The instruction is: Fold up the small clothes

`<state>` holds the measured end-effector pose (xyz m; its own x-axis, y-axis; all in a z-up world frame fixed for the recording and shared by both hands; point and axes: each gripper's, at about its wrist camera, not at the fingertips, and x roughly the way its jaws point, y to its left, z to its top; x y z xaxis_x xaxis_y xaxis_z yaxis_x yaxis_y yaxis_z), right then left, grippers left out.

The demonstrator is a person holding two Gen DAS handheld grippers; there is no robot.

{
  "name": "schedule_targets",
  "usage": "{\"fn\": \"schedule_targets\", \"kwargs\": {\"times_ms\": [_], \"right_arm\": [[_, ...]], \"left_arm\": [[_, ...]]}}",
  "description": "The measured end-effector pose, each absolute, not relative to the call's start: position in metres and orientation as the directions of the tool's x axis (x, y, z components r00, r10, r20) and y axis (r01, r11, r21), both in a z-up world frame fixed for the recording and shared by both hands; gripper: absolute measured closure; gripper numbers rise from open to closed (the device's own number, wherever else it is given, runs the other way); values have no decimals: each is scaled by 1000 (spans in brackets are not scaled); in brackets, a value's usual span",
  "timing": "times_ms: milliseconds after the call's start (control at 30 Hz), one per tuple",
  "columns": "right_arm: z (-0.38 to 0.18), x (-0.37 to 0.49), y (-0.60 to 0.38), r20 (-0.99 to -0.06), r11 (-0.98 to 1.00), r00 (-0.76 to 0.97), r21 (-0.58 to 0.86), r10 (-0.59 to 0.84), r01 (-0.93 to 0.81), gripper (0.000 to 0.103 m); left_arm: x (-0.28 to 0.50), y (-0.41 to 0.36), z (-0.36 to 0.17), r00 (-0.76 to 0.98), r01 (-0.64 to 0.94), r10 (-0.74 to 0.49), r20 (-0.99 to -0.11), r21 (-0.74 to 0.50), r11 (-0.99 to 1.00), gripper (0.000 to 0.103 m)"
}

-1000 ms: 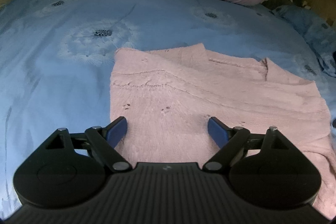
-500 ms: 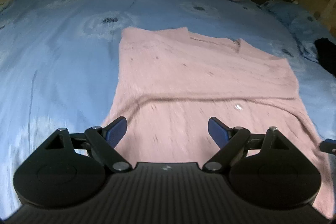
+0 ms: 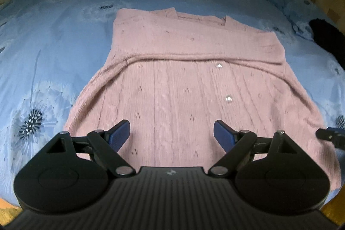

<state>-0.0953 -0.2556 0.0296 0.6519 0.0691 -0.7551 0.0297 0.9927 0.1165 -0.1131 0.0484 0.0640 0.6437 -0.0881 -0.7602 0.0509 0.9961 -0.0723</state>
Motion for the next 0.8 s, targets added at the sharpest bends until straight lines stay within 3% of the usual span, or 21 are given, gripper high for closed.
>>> {"fn": "schedule_targets", "kwargs": {"times_ms": [200, 300, 367, 500, 633, 800], "right_arm": [[20, -98, -254, -752, 990, 652, 142, 94, 21, 51], [21, -102, -243, -744, 999, 668, -2, 21, -34, 61], [26, -108, -247, -719, 992, 687, -128, -105, 18, 74], [28, -109, -270, -699, 970, 676, -217, -236, 114, 75], [39, -121, -282, -695, 990, 705, -76, -140, 121, 74], [50, -138, -257, -691, 997, 718, 65, 80, -48, 73]], "left_arm": [[-114, 43, 54, 625, 53, -74, -777, -52, 997, 15], [-113, 43, 50, 626, 52, -43, -779, -13, 999, 15], [-112, 46, 47, 624, 38, -22, -781, 2, 999, 15], [-109, 52, 42, 622, 19, -6, -783, 8, 1000, 15], [-111, 50, 43, 621, 22, -5, -783, 11, 1000, 15], [-124, 46, 49, 623, 55, -39, -781, -6, 998, 15]]}}
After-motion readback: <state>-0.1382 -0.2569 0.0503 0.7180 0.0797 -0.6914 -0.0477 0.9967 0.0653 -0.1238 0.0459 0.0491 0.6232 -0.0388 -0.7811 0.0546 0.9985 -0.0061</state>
